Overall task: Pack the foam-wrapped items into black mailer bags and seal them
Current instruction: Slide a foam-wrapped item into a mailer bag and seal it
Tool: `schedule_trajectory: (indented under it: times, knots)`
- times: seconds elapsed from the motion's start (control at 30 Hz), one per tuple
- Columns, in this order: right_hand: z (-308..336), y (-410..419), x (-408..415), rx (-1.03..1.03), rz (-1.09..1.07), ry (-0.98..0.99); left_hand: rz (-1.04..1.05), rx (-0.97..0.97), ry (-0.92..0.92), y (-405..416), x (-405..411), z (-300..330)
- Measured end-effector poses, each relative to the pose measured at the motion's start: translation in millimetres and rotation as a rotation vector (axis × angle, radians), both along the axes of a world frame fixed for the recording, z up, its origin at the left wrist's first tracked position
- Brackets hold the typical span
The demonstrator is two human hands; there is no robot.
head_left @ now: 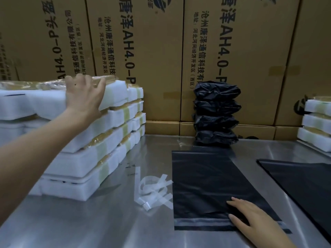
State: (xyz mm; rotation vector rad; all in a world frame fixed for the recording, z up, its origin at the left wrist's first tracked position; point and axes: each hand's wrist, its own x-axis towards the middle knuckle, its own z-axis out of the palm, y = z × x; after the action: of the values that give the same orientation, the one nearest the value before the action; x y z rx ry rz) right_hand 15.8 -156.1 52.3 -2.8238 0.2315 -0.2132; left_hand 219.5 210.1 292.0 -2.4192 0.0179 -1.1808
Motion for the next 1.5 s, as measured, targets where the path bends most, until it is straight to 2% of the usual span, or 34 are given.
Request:
schedule_trajectory:
  times: [0.1,0.2,0.27,0.33,0.4,0.47,0.53,0.63,0.67,0.77,0.87,0.97,1.07,1.13,1.23,1.3,1.4,1.5]
  knots:
    - [-4.2,-1.4,0.4,-0.001,-0.005,-0.012,-0.232,-0.045,-0.057,-3.8,-30.7,-4.2]
    - [-4.0,-3.6,1.1,-0.017,-0.002,-0.048,-0.453,-0.001,-0.180,-18.8,-70.6,-10.8]
    - [-1.2,-6.4,1.7,0.068,-0.002,-0.230,-0.592,0.068,-0.255,-35.8,-98.5,-21.9]
    - [2.5,-8.5,-1.1,0.338,-0.051,-0.494,-0.735,0.164,-0.291,-55.6,-122.1,-41.0]
    - [11.2,-7.7,-6.1,0.760,-0.134,-0.594,-0.858,0.259,-0.289,-76.1,-139.2,-65.9]
    - [12.3,-13.4,-13.7,1.161,-0.188,-0.553,-0.953,0.346,-0.237,-97.9,-149.9,-96.4]
    - [10.3,-16.8,-23.0,1.464,-0.104,-0.416,-0.980,0.441,-0.157,-116.4,-152.8,-127.2]
    - [6.4,-19.2,-44.2,1.692,0.203,-0.277,-1.010,0.513,-0.082,-150.4,-153.7,-165.3]
    - [7.6,-19.0,-48.7,1.748,0.221,-0.279,-1.018,0.518,-0.076,-162.1,-153.0,-173.7]
    - [13.5,-18.3,-51.5,1.824,0.083,-0.368,-1.037,0.418,-0.032,-189.7,-148.1,-186.8]
    - [15.7,-17.9,-52.9,1.871,0.040,-0.499,-1.084,0.092,0.029,-205.0,-139.9,-194.2]
    - [14.6,-13.5,-54.2,1.914,-0.010,-0.546,-1.166,-0.228,0.074,-211.4,-129.4,-206.9]
    - [12.9,-11.9,-54.0,1.921,-0.059,-0.575,-1.118,-0.459,0.232,-209.3,-118.7,-219.7]
    - [10.6,-13.7,-56.6,1.925,-0.092,-0.625,-1.054,-0.539,0.437,-206.3,-110.5,-229.2]
    - [8.9,-15.3,-60.1,1.952,-0.120,-0.694,-1.027,-0.522,0.907,-198.8,-98.8,-241.5]
    - [10.0,-15.1,-61.0,1.980,-0.138,-0.717,-0.974,-0.319,1.058,-194.8,-94.8,-242.7]
    - [11.1,-14.8,-62.7,2.041,-0.161,-0.715,-0.938,-0.195,1.032,-194.1,-92.1,-237.0]
    - [10.9,-14.5,-66.2,2.080,-0.161,-0.712,-0.935,-0.080,0.921,-200.6,-92.6,-229.1]
